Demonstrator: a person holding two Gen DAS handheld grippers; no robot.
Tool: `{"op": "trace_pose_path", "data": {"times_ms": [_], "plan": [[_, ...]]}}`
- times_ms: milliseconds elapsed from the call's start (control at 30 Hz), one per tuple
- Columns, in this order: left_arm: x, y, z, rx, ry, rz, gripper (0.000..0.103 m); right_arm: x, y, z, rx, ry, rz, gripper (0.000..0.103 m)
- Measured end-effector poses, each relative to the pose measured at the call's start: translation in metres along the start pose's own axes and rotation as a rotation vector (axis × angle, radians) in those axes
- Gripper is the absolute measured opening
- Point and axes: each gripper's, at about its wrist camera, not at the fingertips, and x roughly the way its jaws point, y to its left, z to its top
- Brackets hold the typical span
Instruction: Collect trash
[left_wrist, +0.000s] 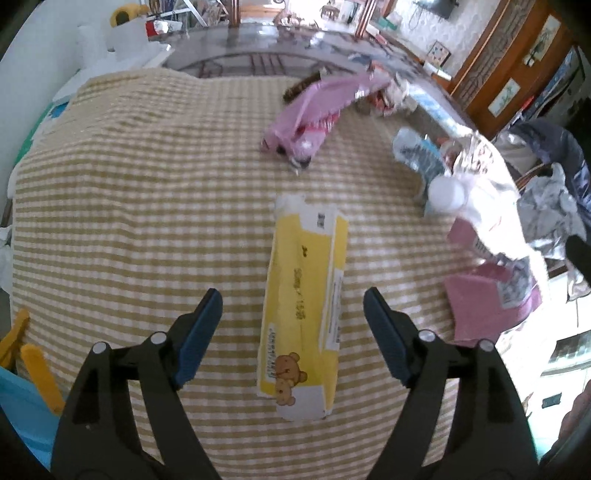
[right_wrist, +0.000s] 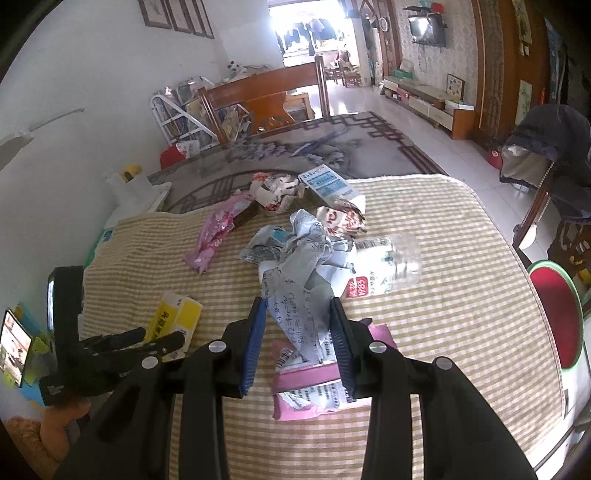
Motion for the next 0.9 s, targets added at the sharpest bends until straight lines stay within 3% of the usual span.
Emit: {"op": "trace_pose_path", "data": {"times_ms": [133, 167, 200, 233, 267, 333, 567, 733, 900], "plan": [[0.013, -0.005, -0.004, 0.017, 0.028, 0.013, 0.074, 0.002, -0.007, -0.003, 0.010, 0.007, -0.006, 0.035], [0.017, -0.006, -0.005, 0.022, 0.034, 0.017, 0.065, 0.002, -0.009, -0.004, 0.010, 0.007, -0.009, 0.035], [0.018, -0.006, -0.005, 0.025, 0.032, 0.030, 0.063, 0.001, -0.011, -0.004, 0.009, 0.006, -0.011, 0.035], [0.018, -0.007, -0.006, 0.034, 0.014, 0.048, 0.049, 0.000, -0.012, -0.004, 0.007, 0.004, -0.013, 0.035], [0.017, -0.007, -0.005, 0.037, 0.010, 0.060, 0.043, 0.000, -0.013, -0.004, 0.007, 0.002, -0.016, 0.035], [0.016, -0.004, -0.003, 0.012, 0.008, 0.034, 0.040, -0.003, -0.018, -0.002, 0.013, -0.008, -0.018, 0.035], [-0.033, -0.018, 0.015, 0.018, -0.129, 0.026, 0.039, -0.012, -0.033, 0.016, 0.062, -0.057, 0.003, 0.035], [-0.070, -0.056, 0.031, 0.078, -0.224, -0.011, 0.039, -0.023, -0.049, 0.029, 0.083, -0.095, 0.007, 0.035], [-0.082, -0.095, 0.044, 0.107, -0.259, -0.063, 0.040, -0.033, -0.078, 0.040, 0.089, -0.111, 0.001, 0.035]]}}
